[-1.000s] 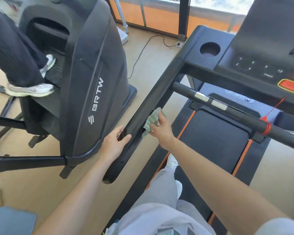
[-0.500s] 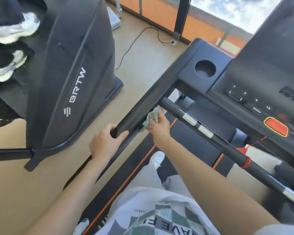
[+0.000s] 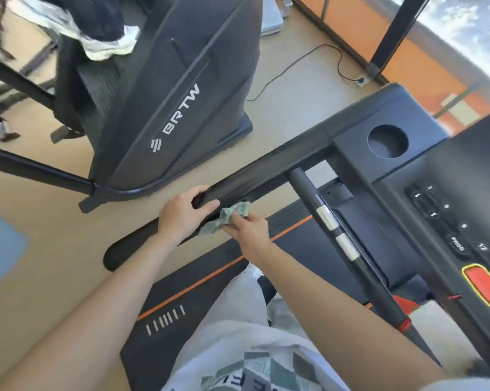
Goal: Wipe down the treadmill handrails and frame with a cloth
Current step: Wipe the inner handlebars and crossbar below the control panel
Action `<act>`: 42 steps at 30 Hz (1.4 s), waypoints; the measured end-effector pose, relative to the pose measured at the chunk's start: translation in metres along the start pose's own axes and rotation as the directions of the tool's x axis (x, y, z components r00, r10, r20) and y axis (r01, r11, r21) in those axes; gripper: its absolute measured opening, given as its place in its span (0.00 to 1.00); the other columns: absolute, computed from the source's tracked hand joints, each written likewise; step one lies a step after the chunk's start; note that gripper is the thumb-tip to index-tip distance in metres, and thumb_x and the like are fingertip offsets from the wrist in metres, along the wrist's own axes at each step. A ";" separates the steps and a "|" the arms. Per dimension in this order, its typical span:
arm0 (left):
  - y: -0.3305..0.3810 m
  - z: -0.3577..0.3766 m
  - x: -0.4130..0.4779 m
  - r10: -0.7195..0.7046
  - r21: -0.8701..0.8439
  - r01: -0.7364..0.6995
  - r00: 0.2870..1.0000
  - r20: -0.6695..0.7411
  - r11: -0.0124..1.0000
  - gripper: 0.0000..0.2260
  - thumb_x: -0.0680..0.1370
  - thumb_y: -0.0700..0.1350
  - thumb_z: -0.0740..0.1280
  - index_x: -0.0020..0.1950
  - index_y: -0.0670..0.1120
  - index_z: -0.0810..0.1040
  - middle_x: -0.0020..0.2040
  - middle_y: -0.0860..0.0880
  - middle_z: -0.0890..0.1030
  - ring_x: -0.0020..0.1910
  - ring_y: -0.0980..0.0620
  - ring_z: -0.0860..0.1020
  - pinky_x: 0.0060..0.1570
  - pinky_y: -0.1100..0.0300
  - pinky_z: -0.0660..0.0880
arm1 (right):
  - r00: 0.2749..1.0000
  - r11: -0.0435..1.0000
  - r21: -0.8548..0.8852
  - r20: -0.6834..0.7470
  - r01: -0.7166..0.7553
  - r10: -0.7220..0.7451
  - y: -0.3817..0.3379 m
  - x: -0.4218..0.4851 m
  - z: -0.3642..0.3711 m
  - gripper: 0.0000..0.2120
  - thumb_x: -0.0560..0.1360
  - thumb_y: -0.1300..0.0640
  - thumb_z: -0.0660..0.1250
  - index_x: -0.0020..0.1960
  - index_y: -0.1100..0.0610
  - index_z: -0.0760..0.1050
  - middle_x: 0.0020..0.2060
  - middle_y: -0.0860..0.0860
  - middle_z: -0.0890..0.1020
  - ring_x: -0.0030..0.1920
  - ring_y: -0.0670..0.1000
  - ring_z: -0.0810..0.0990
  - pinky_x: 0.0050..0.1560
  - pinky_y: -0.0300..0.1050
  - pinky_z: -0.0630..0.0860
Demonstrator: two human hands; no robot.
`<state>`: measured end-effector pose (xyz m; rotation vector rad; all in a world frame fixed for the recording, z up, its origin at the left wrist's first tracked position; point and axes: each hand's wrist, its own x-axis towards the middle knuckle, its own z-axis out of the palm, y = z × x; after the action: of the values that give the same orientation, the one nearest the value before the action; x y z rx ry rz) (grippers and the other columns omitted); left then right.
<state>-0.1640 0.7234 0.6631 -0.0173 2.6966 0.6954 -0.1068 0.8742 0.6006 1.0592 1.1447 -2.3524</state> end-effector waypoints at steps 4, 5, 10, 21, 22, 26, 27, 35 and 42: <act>-0.001 0.000 -0.010 0.042 0.013 -0.043 0.999 0.010 0.999 0.24 0.81 0.56 0.67 0.77 0.57 0.71 0.74 0.55 0.74 0.73 0.51 0.71 0.66 0.56 0.68 | 0.994 0.998 0.051 -0.104 0.035 -0.030 -0.022 0.003 -0.007 0.08 0.80 0.65 0.67 0.58 0.67 0.78 0.52 0.60 0.84 0.46 0.51 0.86 0.50 0.42 0.84; -0.001 0.001 -0.011 0.045 0.017 -0.045 0.999 0.010 0.999 0.24 0.81 0.55 0.67 0.77 0.57 0.70 0.75 0.55 0.73 0.74 0.51 0.70 0.68 0.56 0.67 | 0.988 0.996 0.063 -0.145 0.061 -0.052 -0.027 0.004 -0.010 0.09 0.80 0.65 0.68 0.59 0.66 0.78 0.52 0.59 0.84 0.45 0.50 0.86 0.51 0.42 0.84; -0.007 -0.004 -0.011 0.075 0.057 -0.078 0.996 0.048 0.995 0.24 0.82 0.56 0.64 0.79 0.61 0.65 0.77 0.60 0.69 0.76 0.53 0.68 0.68 0.53 0.70 | 0.928 0.969 0.084 -0.315 0.234 -0.197 -0.043 0.008 -0.012 0.19 0.78 0.63 0.71 0.68 0.61 0.76 0.58 0.54 0.84 0.56 0.51 0.84 0.57 0.46 0.82; -0.037 -0.010 0.000 0.214 -0.018 -0.213 0.971 0.108 0.977 0.25 0.81 0.57 0.66 0.78 0.62 0.67 0.76 0.62 0.69 0.75 0.56 0.69 0.66 0.58 0.70 | 0.941 0.993 -0.003 -0.318 0.118 -0.113 0.020 -0.010 0.034 0.09 0.80 0.58 0.68 0.55 0.63 0.81 0.48 0.56 0.84 0.48 0.53 0.85 0.55 0.48 0.83; -0.037 -0.009 0.000 0.216 -0.016 -0.215 0.971 0.102 0.976 0.25 0.81 0.57 0.66 0.78 0.62 0.67 0.76 0.62 0.69 0.74 0.56 0.69 0.66 0.58 0.70 | 0.947 0.994 0.001 -0.304 0.111 -0.105 0.026 -0.012 0.037 0.09 0.80 0.59 0.68 0.55 0.65 0.81 0.45 0.55 0.84 0.47 0.53 0.85 0.53 0.47 0.83; -0.037 -0.006 -0.001 0.232 -0.016 -0.232 0.970 0.071 0.973 0.25 0.81 0.57 0.65 0.78 0.61 0.67 0.76 0.61 0.70 0.74 0.54 0.70 0.67 0.54 0.71 | 0.940 0.992 -0.033 -0.316 0.125 -0.130 0.029 -0.016 0.043 0.08 0.79 0.59 0.70 0.50 0.64 0.82 0.43 0.54 0.85 0.47 0.54 0.85 0.51 0.44 0.83; -0.037 -0.006 -0.002 0.238 -0.015 -0.238 0.969 0.066 0.971 0.25 0.81 0.56 0.66 0.78 0.60 0.67 0.76 0.61 0.70 0.74 0.54 0.70 0.67 0.54 0.71 | 0.924 0.988 -0.066 -0.348 0.142 -0.156 0.024 -0.015 0.042 0.07 0.79 0.57 0.70 0.48 0.61 0.82 0.42 0.53 0.85 0.47 0.53 0.85 0.52 0.45 0.83; -0.036 -0.006 -0.003 0.263 -0.025 -0.262 0.963 0.067 0.965 0.24 0.82 0.54 0.65 0.79 0.58 0.67 0.76 0.60 0.71 0.74 0.54 0.70 0.67 0.55 0.70 | 0.766 0.900 -0.262 -0.475 0.347 -0.434 -0.049 -0.009 0.022 0.28 0.81 0.57 0.67 0.78 0.49 0.64 0.63 0.50 0.78 0.59 0.49 0.77 0.56 0.40 0.71; -0.037 0.002 -0.005 0.281 0.006 -0.282 0.959 0.018 0.960 0.24 0.82 0.53 0.66 0.79 0.55 0.68 0.75 0.56 0.73 0.73 0.51 0.72 0.66 0.50 0.72 | 0.853 0.936 -0.272 -0.411 0.222 -0.321 -0.012 0.003 0.026 0.09 0.80 0.55 0.65 0.59 0.51 0.79 0.55 0.52 0.83 0.56 0.54 0.83 0.61 0.57 0.80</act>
<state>-0.1546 0.6913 0.6461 0.3802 2.7130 0.7610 -0.1276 0.8613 0.6154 1.4938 1.7819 -2.1632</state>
